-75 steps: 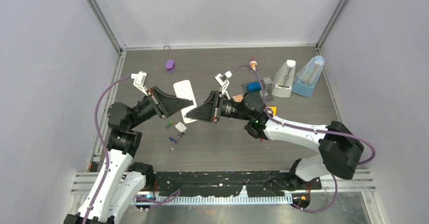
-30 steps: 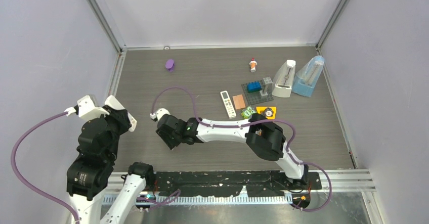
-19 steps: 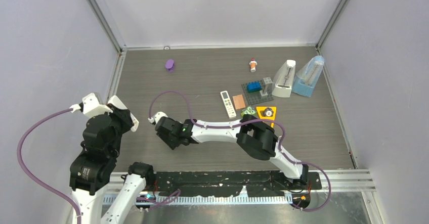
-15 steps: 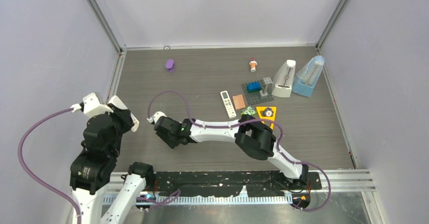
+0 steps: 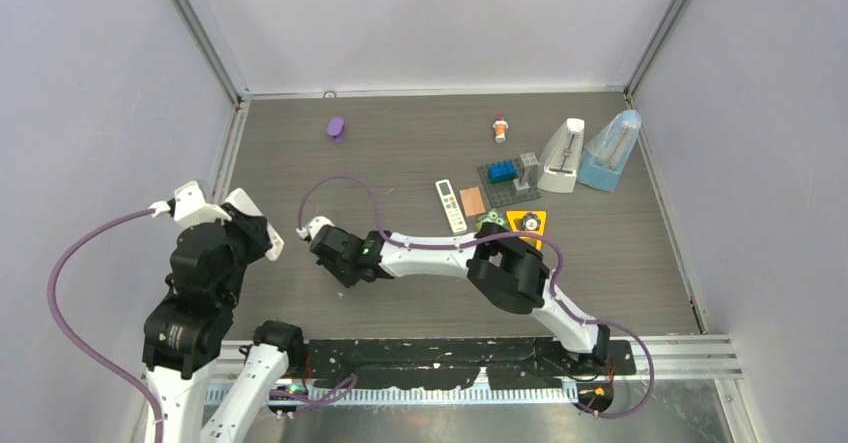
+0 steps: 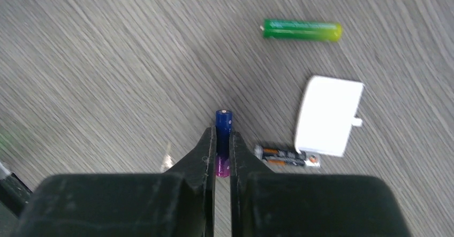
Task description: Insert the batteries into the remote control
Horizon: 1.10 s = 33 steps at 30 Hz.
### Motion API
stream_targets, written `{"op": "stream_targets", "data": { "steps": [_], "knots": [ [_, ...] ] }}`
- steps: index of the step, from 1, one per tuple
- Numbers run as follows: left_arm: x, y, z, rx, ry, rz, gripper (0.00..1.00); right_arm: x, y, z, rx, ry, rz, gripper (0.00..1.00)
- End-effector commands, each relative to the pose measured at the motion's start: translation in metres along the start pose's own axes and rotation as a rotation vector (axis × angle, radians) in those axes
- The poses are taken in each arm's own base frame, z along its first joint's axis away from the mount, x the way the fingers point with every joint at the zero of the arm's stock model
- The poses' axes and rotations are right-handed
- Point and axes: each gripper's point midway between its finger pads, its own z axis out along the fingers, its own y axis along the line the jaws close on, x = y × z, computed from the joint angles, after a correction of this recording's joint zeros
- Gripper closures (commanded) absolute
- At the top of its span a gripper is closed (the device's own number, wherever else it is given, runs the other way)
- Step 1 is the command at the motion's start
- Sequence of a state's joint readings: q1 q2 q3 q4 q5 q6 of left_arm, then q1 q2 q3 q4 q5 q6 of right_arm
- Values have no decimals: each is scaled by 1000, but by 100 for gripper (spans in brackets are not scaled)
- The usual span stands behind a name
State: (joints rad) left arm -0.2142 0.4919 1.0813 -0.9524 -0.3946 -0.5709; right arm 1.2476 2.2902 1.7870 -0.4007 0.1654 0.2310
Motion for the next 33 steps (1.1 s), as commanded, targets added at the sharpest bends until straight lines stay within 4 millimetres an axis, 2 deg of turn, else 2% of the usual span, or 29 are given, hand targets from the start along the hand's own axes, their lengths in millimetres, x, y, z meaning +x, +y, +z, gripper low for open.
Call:
{"op": "stream_targets", "data": {
  "steps": [1,2,4,5,6,7,8,9,10,11,12,13,14,15,16,17,21,23,26,30,33],
  "knots": [
    [8,-30,13,112,57,-26,100,-41,-19,-51,15,-125,64,94],
    [11,-39,16,150,84,-25,100,-48,-24,-58,14,-155,74,95],
    [21,-63,18,258,147,-26,100,-72,-33,-103,-6,-256,110,95],
    [24,-70,19,294,168,-29,100,-64,-38,-106,-10,-258,126,95],
    [26,-77,19,322,184,-38,100,-77,-46,-132,-30,-314,152,95],
    [27,-81,21,338,189,-46,100,-68,-58,-133,-27,-318,180,95],
    [30,-90,19,383,210,-53,100,-67,-62,-156,-53,-352,195,95],
    [33,-97,19,420,228,-61,100,-72,-72,-163,-60,-389,215,95],
    [36,-105,18,462,242,-67,100,-68,-75,-179,-83,-417,215,95],
    [39,-112,17,504,265,-76,100,-76,-78,-192,-99,-468,203,95],
    [45,-123,12,569,303,-80,100,-75,-80,-210,-111,-505,185,95],
    [46,-130,11,610,317,-81,100,-85,-79,-235,-133,-576,143,95],
    [51,-141,3,684,362,-80,100,-82,-75,-241,-157,-588,118,95],
    [53,-148,-2,735,389,-80,100,-87,-68,-261,-202,-631,72,95],
    [57,-156,-6,786,428,-79,100,-88,-66,-269,-216,-648,36,95],
    [60,-162,-12,834,463,-77,100,-90,-58,-287,-259,-682,9,95],
    [69,-174,-33,994,551,-39,100,-92,-35,-327,-346,-787,-108,95],
    [70,-176,-42,1058,561,-14,100,-92,-21,-343,-383,-838,-159,95],
    [69,-180,-52,1120,573,-10,100,-90,-5,-356,-425,-872,-216,95],
    [63,-186,-62,1170,598,-31,100,-90,7,-352,-429,-863,-280,95],
    [63,-189,-65,1182,644,-47,100,-96,6,-349,-397,-873,-310,95]
  ]
}}
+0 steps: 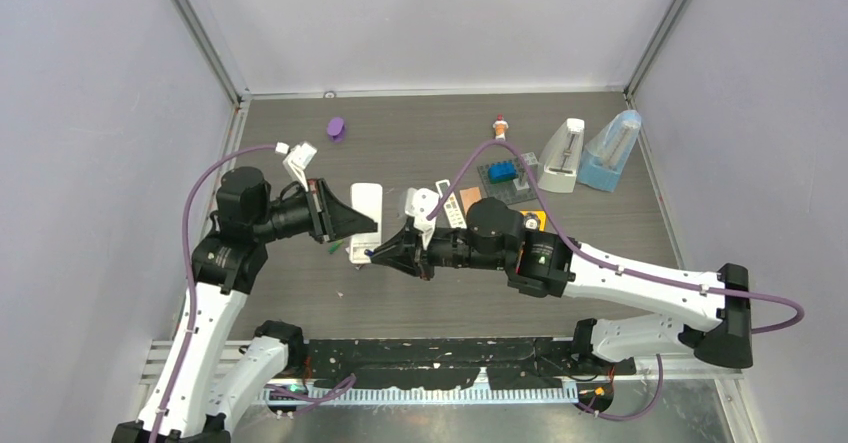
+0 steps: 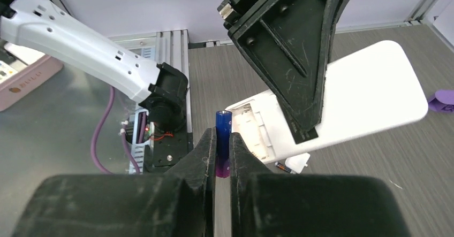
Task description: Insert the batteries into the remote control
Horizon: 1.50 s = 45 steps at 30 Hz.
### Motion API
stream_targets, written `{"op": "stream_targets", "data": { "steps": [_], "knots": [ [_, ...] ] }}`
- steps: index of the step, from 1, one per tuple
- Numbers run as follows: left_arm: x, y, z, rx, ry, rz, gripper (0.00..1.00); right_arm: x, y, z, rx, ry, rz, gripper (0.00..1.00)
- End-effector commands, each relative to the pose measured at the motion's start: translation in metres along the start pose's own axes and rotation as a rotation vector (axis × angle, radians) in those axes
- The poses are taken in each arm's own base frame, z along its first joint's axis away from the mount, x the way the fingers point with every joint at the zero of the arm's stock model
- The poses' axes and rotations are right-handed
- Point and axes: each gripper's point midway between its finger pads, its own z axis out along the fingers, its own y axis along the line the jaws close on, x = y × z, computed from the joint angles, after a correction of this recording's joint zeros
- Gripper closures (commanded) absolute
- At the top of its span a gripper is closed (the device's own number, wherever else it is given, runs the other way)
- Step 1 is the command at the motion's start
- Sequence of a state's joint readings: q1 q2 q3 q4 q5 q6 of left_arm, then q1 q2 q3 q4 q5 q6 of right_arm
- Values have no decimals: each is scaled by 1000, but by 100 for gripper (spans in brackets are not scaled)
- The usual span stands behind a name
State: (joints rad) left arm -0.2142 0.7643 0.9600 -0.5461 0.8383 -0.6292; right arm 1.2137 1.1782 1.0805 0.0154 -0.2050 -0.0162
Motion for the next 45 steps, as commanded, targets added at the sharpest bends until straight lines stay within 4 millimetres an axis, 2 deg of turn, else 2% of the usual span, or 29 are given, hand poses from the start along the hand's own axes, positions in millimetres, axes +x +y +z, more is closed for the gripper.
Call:
{"op": "stream_targets", "data": {
  "steps": [1,6,13,27,45],
  "knots": [
    [-6,-30,-3,135,37,20,100,-26,-4,8,8,-73,-108,95],
    [-4,-34,1,165,104,-92,100,-33,-6,16,1,-87,-157,95],
    [0,-34,4,174,182,-199,100,-26,-2,24,-32,-68,-159,95],
    [0,-55,-2,301,219,-208,100,5,7,26,-99,27,-163,94],
    [2,-44,3,260,217,-215,100,36,-3,27,-65,204,-72,94]
  ]
}}
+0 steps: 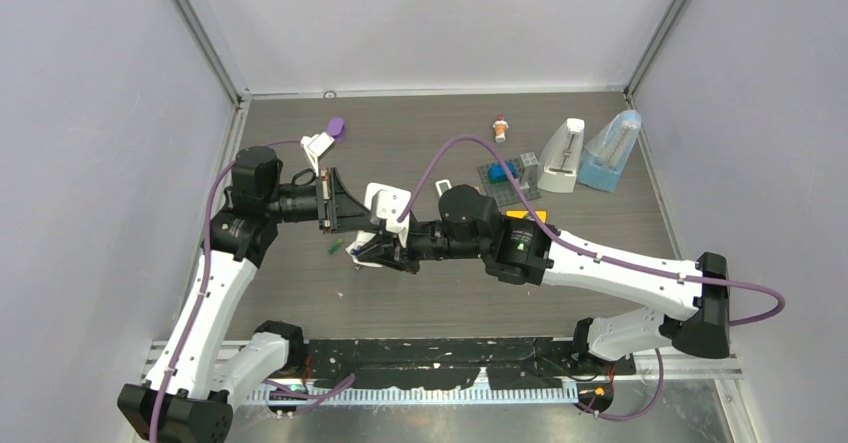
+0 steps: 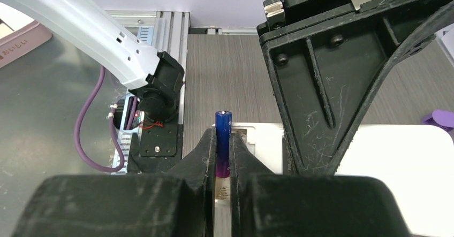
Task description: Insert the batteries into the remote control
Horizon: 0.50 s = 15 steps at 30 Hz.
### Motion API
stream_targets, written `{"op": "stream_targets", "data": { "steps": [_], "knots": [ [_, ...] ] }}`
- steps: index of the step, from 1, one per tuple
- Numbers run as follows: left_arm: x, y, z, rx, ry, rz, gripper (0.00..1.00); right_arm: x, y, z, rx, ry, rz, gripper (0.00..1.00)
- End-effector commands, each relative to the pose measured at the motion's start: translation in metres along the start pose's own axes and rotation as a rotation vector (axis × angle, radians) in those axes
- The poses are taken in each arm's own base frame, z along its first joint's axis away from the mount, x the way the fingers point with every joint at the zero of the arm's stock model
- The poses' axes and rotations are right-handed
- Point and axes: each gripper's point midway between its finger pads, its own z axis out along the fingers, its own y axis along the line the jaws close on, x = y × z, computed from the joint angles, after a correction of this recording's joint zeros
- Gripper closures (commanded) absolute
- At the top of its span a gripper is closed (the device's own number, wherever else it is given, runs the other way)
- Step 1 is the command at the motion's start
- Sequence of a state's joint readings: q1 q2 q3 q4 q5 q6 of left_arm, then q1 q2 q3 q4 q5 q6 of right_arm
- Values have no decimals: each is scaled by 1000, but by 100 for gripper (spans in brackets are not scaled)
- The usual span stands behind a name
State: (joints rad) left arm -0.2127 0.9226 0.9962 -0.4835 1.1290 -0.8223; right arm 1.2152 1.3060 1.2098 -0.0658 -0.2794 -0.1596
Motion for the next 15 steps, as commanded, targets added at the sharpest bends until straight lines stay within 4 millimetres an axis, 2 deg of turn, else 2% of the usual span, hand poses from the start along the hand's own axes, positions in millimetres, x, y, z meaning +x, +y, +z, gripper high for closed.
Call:
{"op": "stream_targets", "data": {
  "steps": [1,9,15],
  "knots": [
    [2,-16,-3,50,19,29,100,32,-1,4,-3,133,61,94],
    [1,-15,-3,50,22,26,100,36,0,4,-21,139,83,94],
    [0,-10,-1,34,18,16,100,35,-9,2,32,145,113,94]
  ]
}}
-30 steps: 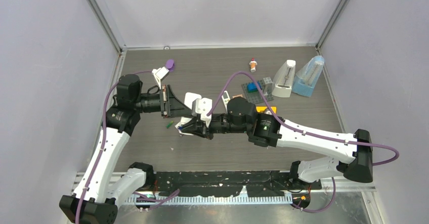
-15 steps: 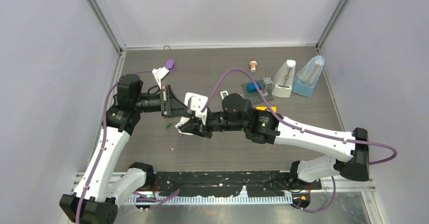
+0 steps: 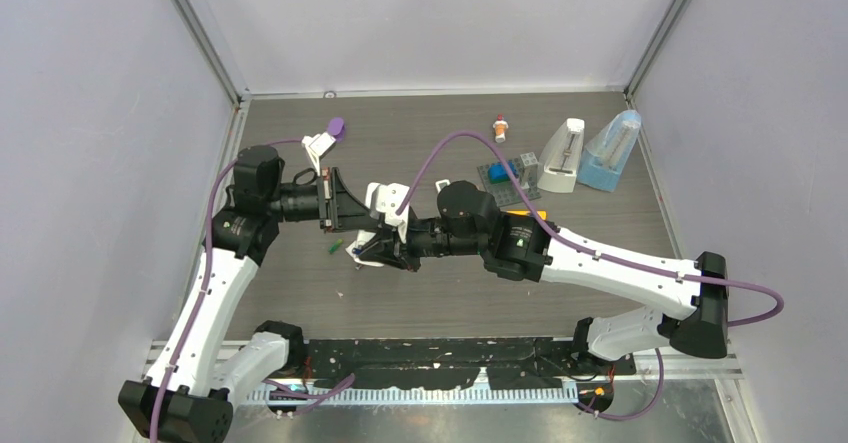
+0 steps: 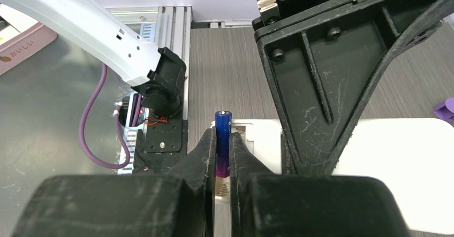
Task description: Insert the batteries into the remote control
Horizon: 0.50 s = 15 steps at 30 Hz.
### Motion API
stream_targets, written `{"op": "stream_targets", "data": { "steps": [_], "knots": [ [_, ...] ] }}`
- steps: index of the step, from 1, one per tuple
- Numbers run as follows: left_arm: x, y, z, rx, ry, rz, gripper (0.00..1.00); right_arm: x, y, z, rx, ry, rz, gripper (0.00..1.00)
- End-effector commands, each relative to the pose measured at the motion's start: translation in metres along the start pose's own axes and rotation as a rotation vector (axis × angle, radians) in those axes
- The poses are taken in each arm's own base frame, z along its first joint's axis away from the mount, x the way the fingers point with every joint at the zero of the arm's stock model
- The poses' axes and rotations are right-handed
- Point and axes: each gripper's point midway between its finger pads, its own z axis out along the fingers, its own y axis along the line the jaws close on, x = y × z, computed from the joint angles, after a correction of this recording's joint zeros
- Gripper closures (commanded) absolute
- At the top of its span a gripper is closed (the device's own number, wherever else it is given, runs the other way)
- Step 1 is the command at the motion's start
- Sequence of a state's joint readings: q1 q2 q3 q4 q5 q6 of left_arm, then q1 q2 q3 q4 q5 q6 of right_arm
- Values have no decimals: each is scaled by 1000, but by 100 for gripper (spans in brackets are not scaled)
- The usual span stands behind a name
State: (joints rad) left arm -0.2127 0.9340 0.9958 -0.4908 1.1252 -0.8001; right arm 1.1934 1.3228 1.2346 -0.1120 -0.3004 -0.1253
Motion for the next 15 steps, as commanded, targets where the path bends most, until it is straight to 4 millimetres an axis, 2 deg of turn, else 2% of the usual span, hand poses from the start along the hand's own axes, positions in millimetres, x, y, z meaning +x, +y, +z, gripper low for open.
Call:
{"op": "stream_targets", "data": {
  "steps": [1,15],
  "knots": [
    [1,-15,-3,42,16,10,100,28,-7,3,42,110,68,94],
    [1,-12,-2,31,19,12,100,43,-5,8,4,184,65,93]
  ]
}}
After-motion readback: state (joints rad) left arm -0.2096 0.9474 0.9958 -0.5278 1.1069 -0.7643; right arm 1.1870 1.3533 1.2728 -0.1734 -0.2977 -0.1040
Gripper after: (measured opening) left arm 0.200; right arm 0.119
